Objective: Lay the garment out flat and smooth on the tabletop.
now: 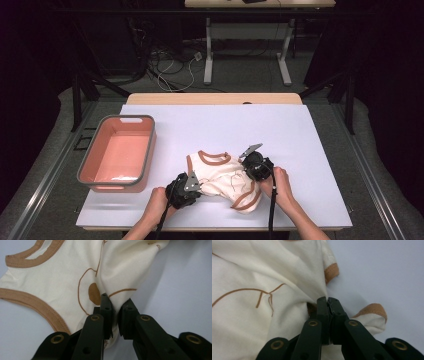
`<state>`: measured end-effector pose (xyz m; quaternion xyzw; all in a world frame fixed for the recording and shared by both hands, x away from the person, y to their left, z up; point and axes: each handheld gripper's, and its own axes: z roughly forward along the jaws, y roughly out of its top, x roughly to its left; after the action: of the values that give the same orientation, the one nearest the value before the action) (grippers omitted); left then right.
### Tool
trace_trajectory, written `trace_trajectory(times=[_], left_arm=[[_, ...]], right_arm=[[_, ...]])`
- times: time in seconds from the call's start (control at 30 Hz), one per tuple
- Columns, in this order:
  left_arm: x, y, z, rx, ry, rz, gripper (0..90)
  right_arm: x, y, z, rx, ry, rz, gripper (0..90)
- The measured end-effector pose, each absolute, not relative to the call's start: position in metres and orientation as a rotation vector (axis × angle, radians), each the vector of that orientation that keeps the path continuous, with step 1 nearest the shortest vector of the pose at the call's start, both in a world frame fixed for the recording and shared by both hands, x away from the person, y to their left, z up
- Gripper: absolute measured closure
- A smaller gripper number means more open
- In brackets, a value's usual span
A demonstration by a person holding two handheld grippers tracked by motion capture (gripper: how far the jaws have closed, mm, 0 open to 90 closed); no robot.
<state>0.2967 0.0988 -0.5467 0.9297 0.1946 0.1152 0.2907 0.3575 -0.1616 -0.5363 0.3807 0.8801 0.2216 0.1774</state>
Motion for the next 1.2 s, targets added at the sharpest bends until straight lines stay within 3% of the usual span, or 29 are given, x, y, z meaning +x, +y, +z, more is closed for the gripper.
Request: trace_trajectory(times=[0.2, 0.3, 0.43, 0.47, 0.6, 1.0, 1.1, 1.2], left_arm=[[0.293, 0.115, -0.542, 2.514, 0.505, 0.266, 84.2], [0.293, 0.123, -0.540, 2.517, 0.521, 0.259, 81.7], [0.297, 0.129, -0.535, 2.509, 0.562, 0.244, 68.1], [0.298, 0.130, -0.534, 2.500, 0.587, 0.244, 60.6], [0.301, 0.132, -0.526, 2.470, 0.684, 0.294, 45.1], [0.303, 0.139, -0.511, 2.353, 0.779, 0.266, 38.7], [0.304, 0.141, -0.511, 2.360, 0.796, 0.259, 37.3], [0.306, 0.143, -0.512, 2.390, 0.811, 0.229, 35.5]], right_arm=[[0.352, -0.149, -0.536, 1.020, 2.600, 0.663, 87.1], [0.350, -0.144, -0.536, 0.988, 2.634, 0.684, 81.4], [0.353, -0.149, -0.531, 1.003, 2.631, 0.736, 66.2], [0.355, -0.151, -0.529, 1.027, 2.619, 0.756, 63.9], [0.360, -0.160, -0.523, 1.061, 2.518, 0.798, 59.3], [0.379, -0.145, -0.541, 1.131, 2.489, 0.807, 61.6], [0.381, -0.143, -0.545, 1.126, 2.497, 0.803, 67.9], [0.380, -0.144, -0.545, 1.117, 2.491, 0.798, 79.9]])
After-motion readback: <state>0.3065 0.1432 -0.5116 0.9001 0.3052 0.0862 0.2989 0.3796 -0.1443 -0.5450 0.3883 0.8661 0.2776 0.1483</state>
